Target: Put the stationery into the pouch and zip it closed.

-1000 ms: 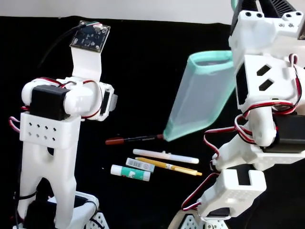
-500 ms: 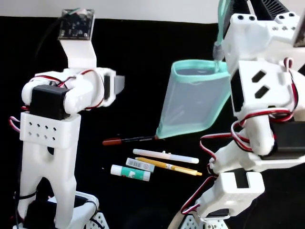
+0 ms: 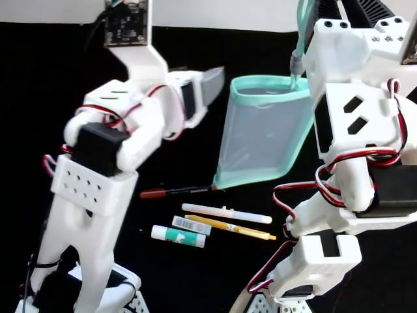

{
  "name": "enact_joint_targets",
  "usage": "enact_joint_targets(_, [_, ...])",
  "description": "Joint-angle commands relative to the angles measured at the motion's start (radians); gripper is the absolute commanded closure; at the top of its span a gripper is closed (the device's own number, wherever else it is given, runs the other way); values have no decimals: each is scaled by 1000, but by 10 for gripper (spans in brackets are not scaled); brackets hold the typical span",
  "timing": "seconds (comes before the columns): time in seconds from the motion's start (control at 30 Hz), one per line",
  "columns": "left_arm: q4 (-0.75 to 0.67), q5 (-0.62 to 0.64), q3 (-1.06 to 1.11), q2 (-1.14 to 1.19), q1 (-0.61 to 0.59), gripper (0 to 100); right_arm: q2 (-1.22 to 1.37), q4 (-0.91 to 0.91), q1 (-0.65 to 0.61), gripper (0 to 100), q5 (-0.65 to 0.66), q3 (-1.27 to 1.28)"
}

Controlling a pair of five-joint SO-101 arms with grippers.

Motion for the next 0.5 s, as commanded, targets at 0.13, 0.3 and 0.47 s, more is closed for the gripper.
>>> enact_joint_targets(0.13, [-92,55,-12,105,102,779,-31,1,-10,992,-11,-96])
enact_joint_targets(0.3, [-98,55,-12,174,130,779,-31,1,-10,992,-11,-96])
enact_joint_targets(0.47, [-87,55,-7,162,120,781,-31,1,-10,992,-11,-96])
